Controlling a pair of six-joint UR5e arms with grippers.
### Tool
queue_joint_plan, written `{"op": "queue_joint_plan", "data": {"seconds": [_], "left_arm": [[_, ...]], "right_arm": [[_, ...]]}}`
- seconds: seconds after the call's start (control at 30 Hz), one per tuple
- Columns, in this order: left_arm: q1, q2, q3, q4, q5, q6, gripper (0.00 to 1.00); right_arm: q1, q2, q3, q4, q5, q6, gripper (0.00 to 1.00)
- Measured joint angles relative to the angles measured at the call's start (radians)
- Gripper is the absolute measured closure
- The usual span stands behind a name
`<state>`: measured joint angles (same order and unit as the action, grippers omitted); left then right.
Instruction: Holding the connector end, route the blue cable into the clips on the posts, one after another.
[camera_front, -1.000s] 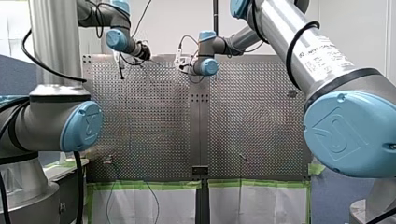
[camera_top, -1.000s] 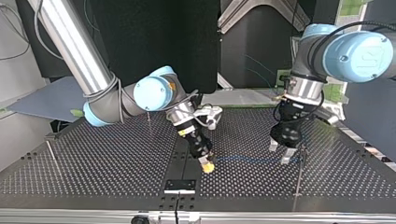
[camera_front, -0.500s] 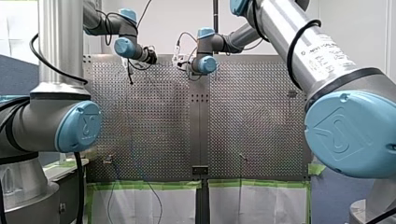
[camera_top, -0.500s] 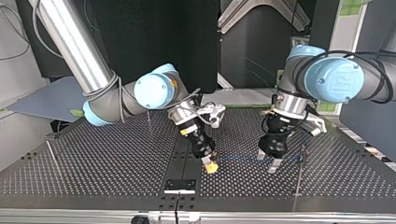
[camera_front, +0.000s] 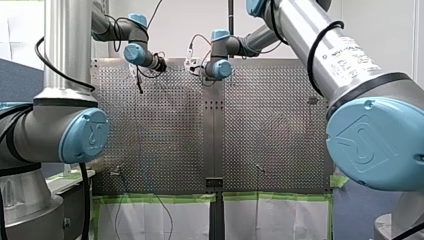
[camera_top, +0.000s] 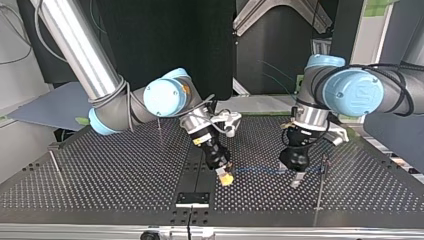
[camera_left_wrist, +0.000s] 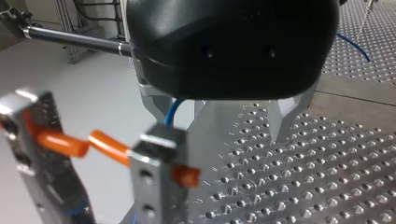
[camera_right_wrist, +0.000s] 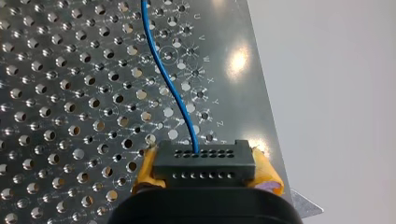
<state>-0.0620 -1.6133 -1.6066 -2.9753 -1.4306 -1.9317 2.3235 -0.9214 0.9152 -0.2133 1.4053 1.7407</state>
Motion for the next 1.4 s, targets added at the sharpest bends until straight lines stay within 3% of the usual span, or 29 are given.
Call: {"op": "queue_joint_plan", "data": {"seconds": [0.2, 0.4, 0.7, 1.07, 1.23, 1.4], "left_arm": [[0.000, -0.015, 0.000, 0.001, -0.002, 0.000, 0.00], [0.004, -0.020, 0.001, 0.002, -0.023, 0.033, 0.00], [-0.001, -0.021, 0.004, -0.013, -0.066, 0.116, 0.00], [-0.019, -0.021, 0.004, -0.015, -0.076, 0.220, 0.00], [-0.023, -0.021, 0.004, -0.015, -0.112, 0.269, 0.00], [-0.024, -0.021, 0.004, -0.018, -0.149, 0.309, 0.15]], "right_arm": [[0.000, 0.000, 0.000, 0.000, 0.000, 0.002, 1.00], [-0.003, 0.000, 0.000, 0.006, -0.001, 0.002, 1.00], [-0.008, 0.000, 0.000, 0.012, 0.000, 0.002, 1.00], [-0.001, 0.000, 0.000, 0.012, 0.000, 0.004, 1.00], [-0.001, 0.000, 0.000, 0.012, 0.000, 0.004, 1.00], [0.000, 0.000, 0.001, 0.012, 0.000, 0.004, 1.00]]}}
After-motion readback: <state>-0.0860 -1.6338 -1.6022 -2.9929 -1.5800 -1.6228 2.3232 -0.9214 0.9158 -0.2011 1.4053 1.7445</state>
